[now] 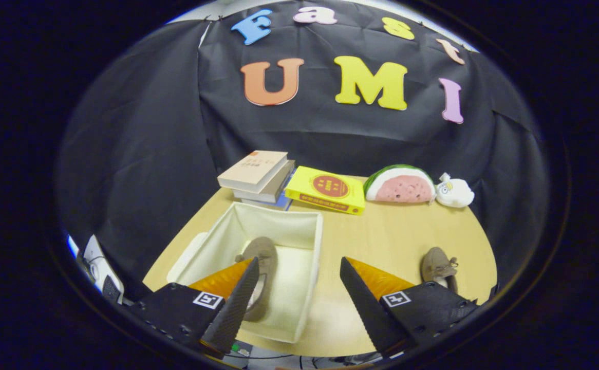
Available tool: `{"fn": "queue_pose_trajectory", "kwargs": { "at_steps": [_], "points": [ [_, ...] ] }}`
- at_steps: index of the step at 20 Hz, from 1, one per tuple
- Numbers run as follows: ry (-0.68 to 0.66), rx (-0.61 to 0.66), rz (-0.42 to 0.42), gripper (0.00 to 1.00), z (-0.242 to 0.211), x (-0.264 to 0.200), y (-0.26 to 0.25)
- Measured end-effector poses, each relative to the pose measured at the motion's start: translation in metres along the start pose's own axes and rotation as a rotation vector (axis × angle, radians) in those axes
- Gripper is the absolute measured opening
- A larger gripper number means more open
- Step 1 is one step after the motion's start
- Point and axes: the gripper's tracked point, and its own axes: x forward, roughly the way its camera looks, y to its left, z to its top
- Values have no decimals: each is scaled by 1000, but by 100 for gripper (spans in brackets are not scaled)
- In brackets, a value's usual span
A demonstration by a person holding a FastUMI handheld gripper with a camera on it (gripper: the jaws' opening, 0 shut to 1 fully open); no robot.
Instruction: Open the storage box then place both shoes into the box .Put the left shoe in first, then the right shoe, with the right side of both shoes facing outward in a uniform manner.
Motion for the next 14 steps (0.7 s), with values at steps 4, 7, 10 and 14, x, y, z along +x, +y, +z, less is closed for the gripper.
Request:
{"fn": "queue_pose_trajectory", "kwargs": {
  "at_steps": [4,7,10,14],
  "points": [
    [-25,14,-49,96,-5,-11,-63],
    [-17,36,-91,96,-16,-16,-120],
    [-1,74,-138,96,-31,-18,-181],
    [1,97,-193,96,-53,-14,-247]
  ]
}}
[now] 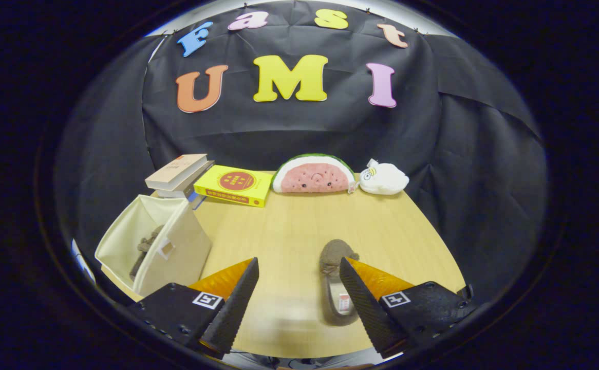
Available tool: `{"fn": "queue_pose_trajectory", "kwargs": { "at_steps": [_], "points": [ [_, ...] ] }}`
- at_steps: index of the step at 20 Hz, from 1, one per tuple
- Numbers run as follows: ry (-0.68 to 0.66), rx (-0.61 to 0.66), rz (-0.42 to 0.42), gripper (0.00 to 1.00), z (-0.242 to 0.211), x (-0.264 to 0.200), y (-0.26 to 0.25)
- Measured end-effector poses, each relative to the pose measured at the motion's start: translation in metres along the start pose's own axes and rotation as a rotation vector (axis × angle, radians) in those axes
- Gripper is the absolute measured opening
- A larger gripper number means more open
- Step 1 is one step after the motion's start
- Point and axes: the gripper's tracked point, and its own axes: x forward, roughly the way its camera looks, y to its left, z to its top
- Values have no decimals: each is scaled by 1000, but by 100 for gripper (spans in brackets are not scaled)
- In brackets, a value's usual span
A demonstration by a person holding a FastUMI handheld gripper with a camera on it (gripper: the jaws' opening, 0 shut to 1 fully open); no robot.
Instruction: Open the storage box then place both shoes into the box .Put the left shoe in first, then the right shoe, with the right side of both shoes facing outward in a uniform manner.
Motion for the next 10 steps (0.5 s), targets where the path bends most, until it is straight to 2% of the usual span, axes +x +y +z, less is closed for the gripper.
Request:
{"fn": "queue_pose_trajectory", "kwargs": {
  "at_steps": [3,9,10],
  "points": [
    [44,-3,-30,96,-19,20,-40],
    [198,73,-20,92,-66,62,-92],
    [222,74,-15,88,-74,70,-97]
  ]
}}
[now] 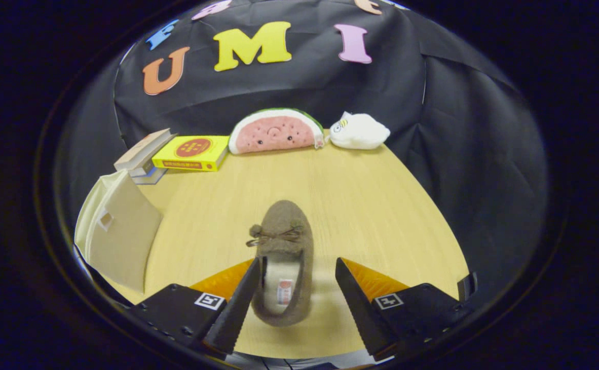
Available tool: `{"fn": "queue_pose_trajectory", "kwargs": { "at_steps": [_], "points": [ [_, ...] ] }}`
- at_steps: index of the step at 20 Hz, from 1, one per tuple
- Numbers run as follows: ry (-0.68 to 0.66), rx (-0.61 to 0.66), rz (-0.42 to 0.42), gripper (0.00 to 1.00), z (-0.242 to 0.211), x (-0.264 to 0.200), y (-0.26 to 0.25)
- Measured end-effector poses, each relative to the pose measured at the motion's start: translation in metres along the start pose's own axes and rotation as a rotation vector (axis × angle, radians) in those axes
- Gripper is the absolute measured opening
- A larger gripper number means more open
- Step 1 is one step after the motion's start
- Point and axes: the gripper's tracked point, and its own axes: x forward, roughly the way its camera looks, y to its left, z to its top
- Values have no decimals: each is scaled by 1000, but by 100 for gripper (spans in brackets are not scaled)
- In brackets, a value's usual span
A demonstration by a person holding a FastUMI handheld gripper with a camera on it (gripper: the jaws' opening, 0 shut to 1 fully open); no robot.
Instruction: Open the storage box then place both shoes into the box .Put the left shoe in first, then the right shoe, with the right side of both shoes facing outward in a uniform manner.
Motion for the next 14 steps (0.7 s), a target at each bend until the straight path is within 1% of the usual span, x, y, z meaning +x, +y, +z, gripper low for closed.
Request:
{"fn": "queue_pose_trajectory", "kwargs": {
  "at_steps": [1,2,5,8,9,10,11,14],
  "points": [
    [21,-7,-2,85,-5,7,-3],
    [39,-11,-4,73,-10,14,-7],
    [87,-25,4,64,-19,30,-8],
    [133,-17,33,36,-27,45,-2],
    [151,-15,30,28,-30,48,-3],
    [134,7,32,5,-25,47,-4],
    [135,16,22,3,-24,47,-7],
    [141,57,27,3,-24,43,-6]
  ]
}}
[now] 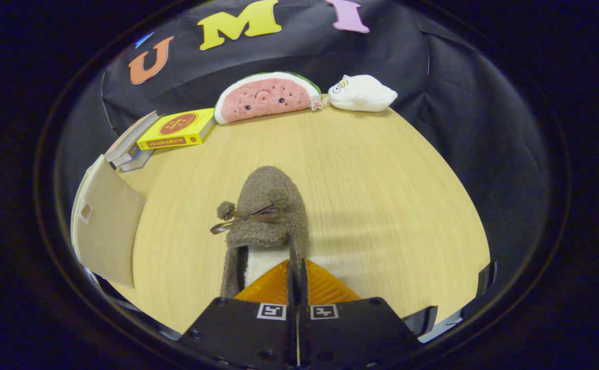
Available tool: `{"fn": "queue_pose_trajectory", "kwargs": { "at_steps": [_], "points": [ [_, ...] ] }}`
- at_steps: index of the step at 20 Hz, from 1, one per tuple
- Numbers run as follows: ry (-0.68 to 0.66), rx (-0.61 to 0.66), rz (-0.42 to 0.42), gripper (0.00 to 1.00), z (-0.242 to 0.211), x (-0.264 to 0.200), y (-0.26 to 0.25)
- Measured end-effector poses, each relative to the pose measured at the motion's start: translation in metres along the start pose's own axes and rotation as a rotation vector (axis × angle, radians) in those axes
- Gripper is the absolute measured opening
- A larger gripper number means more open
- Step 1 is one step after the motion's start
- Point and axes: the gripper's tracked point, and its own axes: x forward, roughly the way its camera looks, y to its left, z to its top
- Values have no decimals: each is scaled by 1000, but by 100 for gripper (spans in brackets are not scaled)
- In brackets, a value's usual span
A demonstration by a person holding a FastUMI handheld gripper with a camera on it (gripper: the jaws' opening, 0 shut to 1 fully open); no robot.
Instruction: Open the storage box then place both shoes into the box .Put the left shoe in first, then the right shoe, with the right side of both shoes facing outward in a uniform manner.
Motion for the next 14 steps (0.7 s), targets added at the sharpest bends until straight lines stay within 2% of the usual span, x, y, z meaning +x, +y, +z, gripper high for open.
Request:
{"fn": "queue_pose_trajectory", "kwargs": {
  "at_steps": [7,14],
  "points": [
    [-70,63,13,2,12,-54,18],
    [-180,45,24,2,34,-121,85]
  ]
}}
